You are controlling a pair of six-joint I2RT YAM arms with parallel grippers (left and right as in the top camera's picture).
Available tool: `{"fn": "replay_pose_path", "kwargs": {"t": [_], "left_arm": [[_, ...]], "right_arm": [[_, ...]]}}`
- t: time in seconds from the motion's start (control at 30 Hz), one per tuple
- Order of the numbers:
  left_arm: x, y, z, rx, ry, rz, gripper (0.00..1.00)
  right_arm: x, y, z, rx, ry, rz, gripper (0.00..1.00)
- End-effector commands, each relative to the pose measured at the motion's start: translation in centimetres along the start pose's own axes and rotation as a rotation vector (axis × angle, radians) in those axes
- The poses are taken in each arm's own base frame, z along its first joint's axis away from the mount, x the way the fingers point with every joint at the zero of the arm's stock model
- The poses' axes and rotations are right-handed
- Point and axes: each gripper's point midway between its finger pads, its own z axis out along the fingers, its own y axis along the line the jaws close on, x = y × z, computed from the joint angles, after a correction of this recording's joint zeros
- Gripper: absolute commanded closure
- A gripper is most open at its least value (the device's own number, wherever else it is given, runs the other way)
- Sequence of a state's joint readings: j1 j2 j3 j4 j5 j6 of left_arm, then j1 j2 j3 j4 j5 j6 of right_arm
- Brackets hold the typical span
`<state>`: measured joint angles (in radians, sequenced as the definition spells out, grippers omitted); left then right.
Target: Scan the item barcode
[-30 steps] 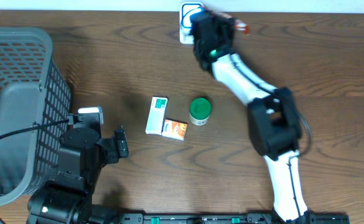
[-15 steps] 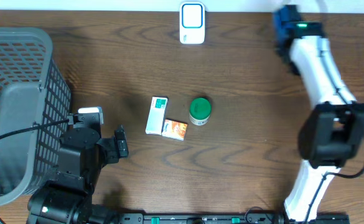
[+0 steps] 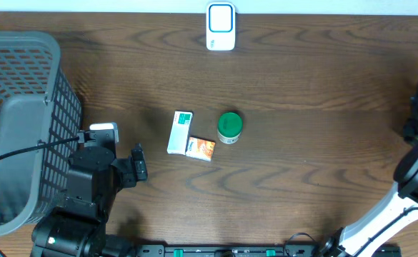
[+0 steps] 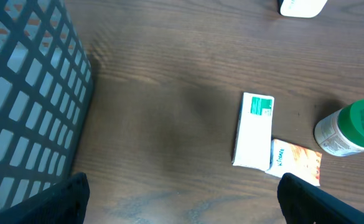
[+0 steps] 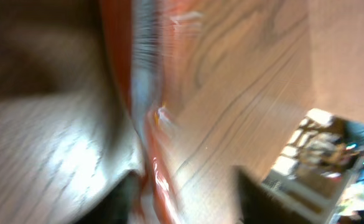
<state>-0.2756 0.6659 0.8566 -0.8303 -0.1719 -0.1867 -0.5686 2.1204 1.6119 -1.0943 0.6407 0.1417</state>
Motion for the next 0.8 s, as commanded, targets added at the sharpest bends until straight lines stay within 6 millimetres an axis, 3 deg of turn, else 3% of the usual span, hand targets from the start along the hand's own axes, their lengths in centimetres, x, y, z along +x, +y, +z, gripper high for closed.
{"fn": "replay_pose_path", "kwargs": {"t": [0.0,0.1,0.23,0.33,0.47,0.53,0.67,0.77], "left_arm": [[-0.3,0.3,-0.1,-0.016,-0.01,-0.009,0.04],[-0.3,0.3,-0.1,-0.016,-0.01,-0.009,0.04],[-0.3,0.3,-0.1,-0.016,-0.01,-0.009,0.04],[-0.3,0.3,-0.1,-0.016,-0.01,-0.009,0.04],[-0.3,0.3,-0.1,-0.016,-0.01,-0.009,0.04],[-0.3,0.3,-0.1,-0.016,-0.01,-0.009,0.04],[-0.3,0.3,-0.1,-0.016,-0.01,-0.009,0.04],[-0.3,0.3,-0.1,-0.016,-0.01,-0.009,0.04]], "right_arm": [[-0.8,0.2,-1.0,-0.109,-0.003,0.084,0.01],[-2.3,0.0,-4.5,-0.209,-0.045,0.105,0.01],[-3.4,2.1,-12.7,-0.478,-0.129,0.087,0.01],[-2.1,4.6,-19.0,-0.672,-0.155,0.049,0.01],[2.1,7.5,-23.4,-0.696,-0.099,0.033,0.01],[4.5,10.0,-25.3,-0.723,-0.053,-0.001,0.01],[11.3,17.7,-30.1,-0.908,-0.008,-0.346,0.01],[15.7,22.2,-31.7,-0.894,-0.049,-0.524,0.01]]}}
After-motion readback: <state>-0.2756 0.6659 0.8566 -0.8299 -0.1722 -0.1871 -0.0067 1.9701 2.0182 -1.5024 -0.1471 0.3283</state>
